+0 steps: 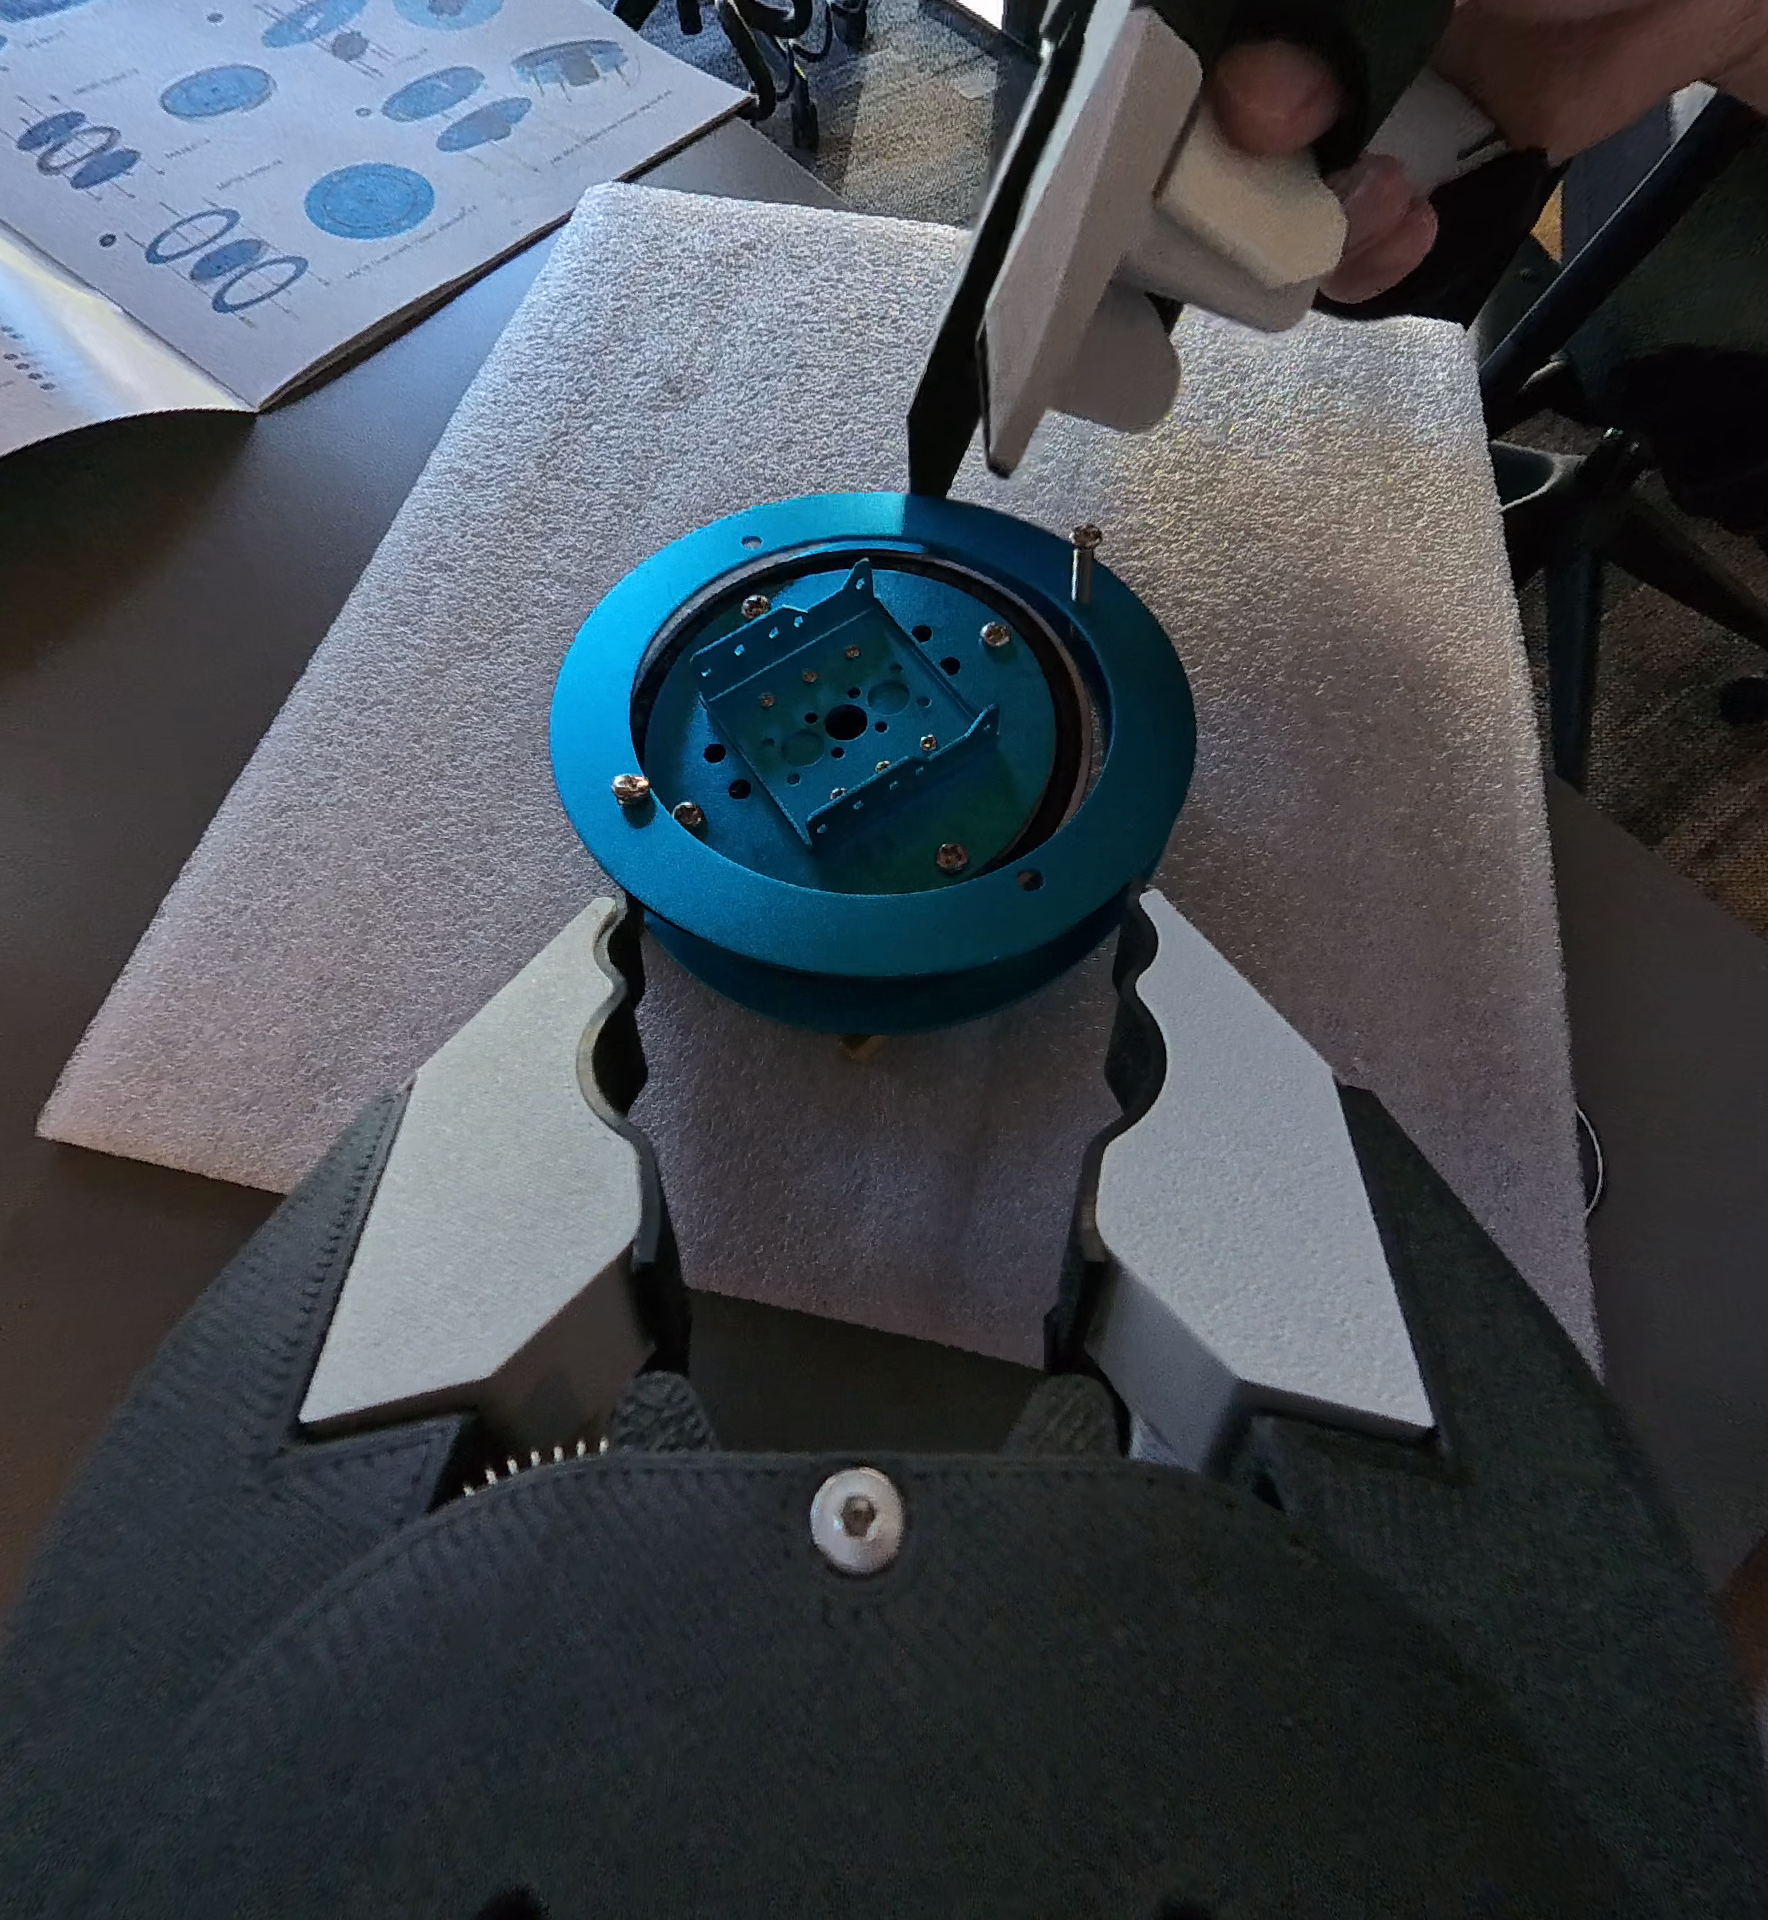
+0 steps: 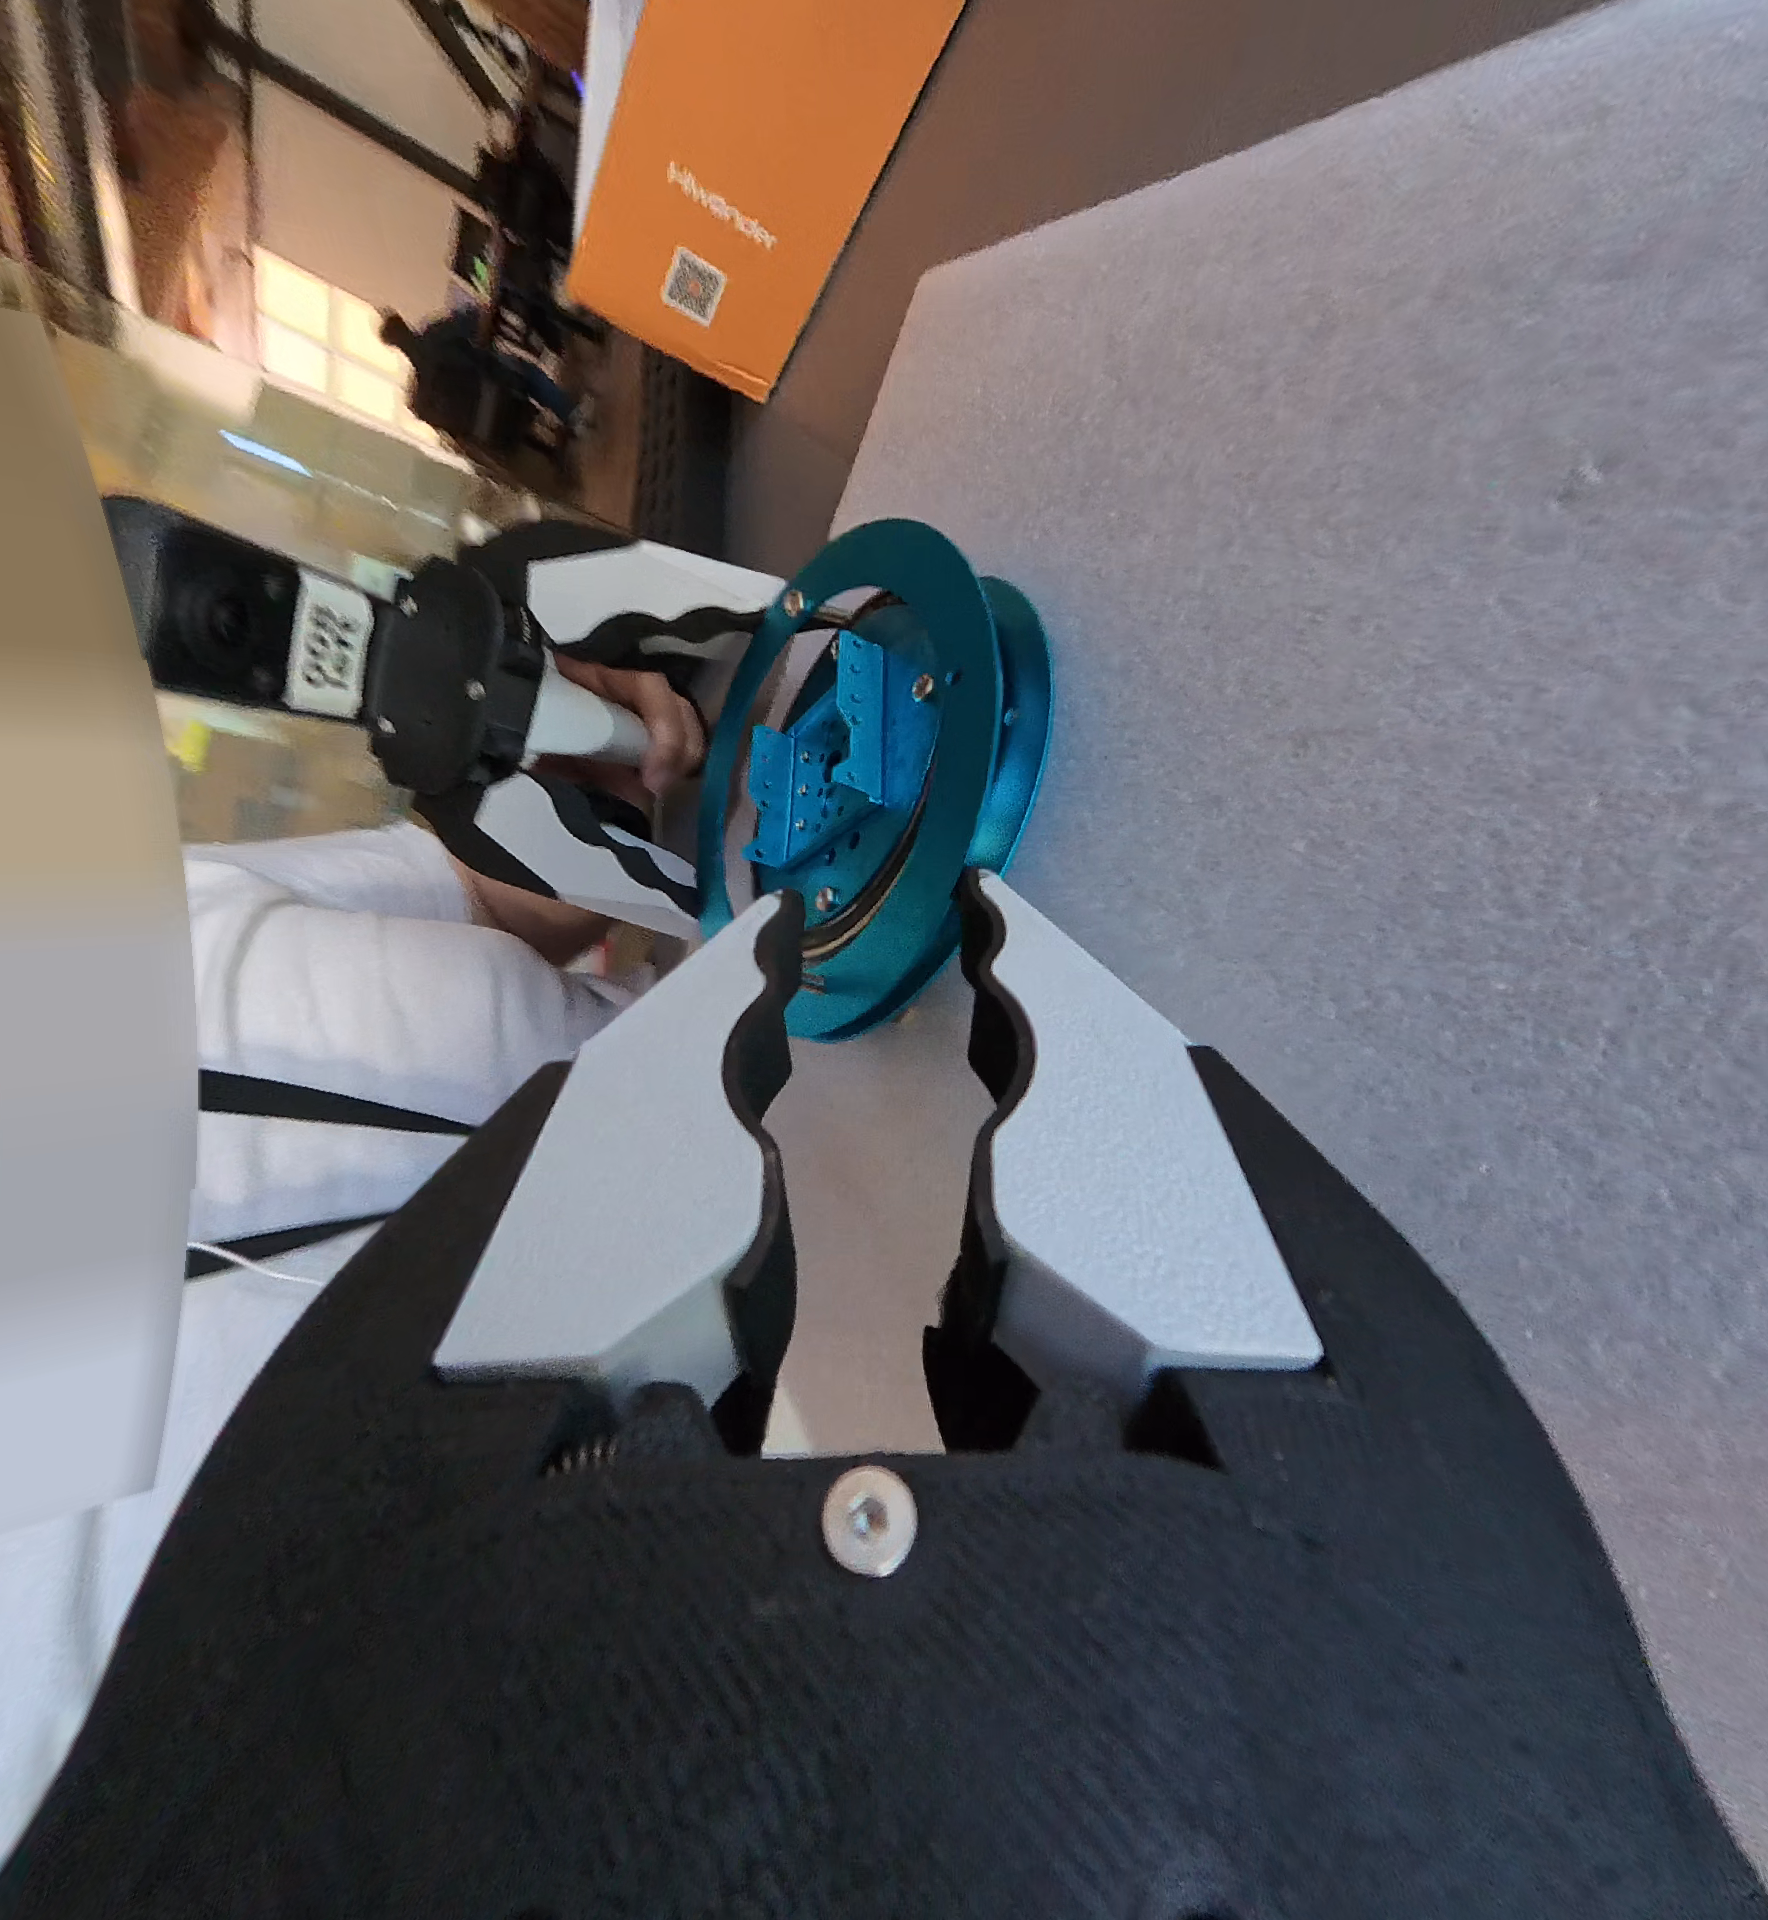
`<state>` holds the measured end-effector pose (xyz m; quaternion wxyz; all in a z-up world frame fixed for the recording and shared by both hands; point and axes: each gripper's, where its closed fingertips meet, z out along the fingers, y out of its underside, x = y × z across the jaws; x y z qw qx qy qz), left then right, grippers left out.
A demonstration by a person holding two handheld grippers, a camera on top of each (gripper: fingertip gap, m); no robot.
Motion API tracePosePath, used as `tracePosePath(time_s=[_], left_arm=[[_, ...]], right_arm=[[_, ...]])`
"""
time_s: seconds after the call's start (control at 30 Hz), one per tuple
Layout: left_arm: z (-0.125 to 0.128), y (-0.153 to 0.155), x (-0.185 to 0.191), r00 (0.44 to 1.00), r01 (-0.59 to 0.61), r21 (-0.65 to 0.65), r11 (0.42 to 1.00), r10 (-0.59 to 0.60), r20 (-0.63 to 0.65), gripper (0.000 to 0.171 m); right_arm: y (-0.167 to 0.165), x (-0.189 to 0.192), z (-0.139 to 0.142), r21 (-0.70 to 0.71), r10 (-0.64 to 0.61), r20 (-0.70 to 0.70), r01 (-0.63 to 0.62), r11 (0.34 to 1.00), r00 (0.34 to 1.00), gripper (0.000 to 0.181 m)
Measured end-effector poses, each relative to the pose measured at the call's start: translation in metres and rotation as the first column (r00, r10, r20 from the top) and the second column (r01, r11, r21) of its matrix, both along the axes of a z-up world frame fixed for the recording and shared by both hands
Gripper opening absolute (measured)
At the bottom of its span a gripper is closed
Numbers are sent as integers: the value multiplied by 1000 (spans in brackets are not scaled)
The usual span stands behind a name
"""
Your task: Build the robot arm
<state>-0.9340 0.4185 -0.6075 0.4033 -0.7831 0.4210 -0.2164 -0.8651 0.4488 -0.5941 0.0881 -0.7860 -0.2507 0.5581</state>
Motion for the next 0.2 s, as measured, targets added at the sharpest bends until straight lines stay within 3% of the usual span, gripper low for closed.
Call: tracePosePath(time_s=[0.2], left_arm=[[-1, -1, 0, 1000, 2, -7, 1000, -2, -5, 91]], right_arm=[[-3, 2, 8, -329, -63, -186, -1, 944, 981, 1]])
